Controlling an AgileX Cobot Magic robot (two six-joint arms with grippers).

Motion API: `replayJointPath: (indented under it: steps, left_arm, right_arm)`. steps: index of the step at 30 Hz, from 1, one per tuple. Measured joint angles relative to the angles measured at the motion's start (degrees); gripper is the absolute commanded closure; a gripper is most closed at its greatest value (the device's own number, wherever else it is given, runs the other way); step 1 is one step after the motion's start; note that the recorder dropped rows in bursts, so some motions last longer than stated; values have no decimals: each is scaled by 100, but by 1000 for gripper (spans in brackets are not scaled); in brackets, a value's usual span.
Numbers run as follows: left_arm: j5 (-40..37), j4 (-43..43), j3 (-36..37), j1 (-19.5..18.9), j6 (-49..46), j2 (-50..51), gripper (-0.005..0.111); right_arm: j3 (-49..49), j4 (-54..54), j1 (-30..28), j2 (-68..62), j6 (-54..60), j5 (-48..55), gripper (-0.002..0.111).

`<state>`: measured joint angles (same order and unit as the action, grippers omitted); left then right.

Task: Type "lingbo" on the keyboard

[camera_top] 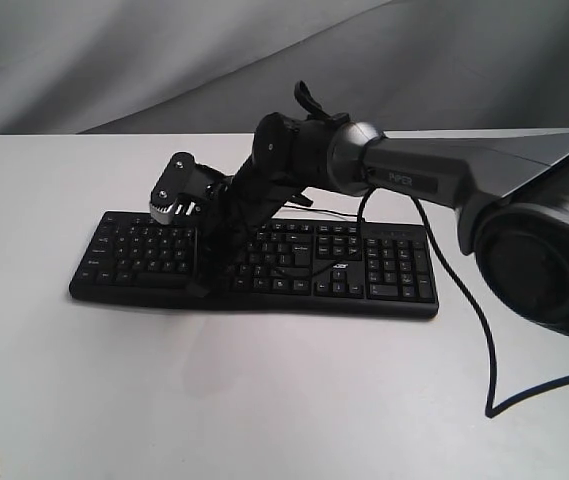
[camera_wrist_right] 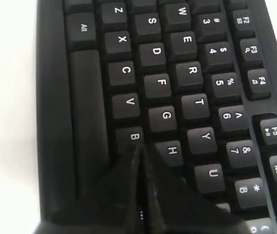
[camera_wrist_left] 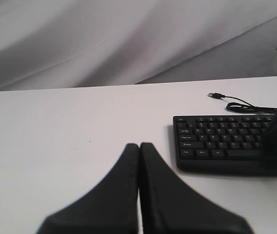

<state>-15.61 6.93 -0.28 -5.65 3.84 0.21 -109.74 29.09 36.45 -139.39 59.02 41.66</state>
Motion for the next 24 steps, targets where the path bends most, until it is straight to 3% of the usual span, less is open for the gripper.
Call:
replayJointPath:
  steps: [24]
  left_arm:
    - [0, 0, 0, 0, 0, 0, 106]
  right_arm:
    - [0, 276, 110, 155, 198, -896, 108]
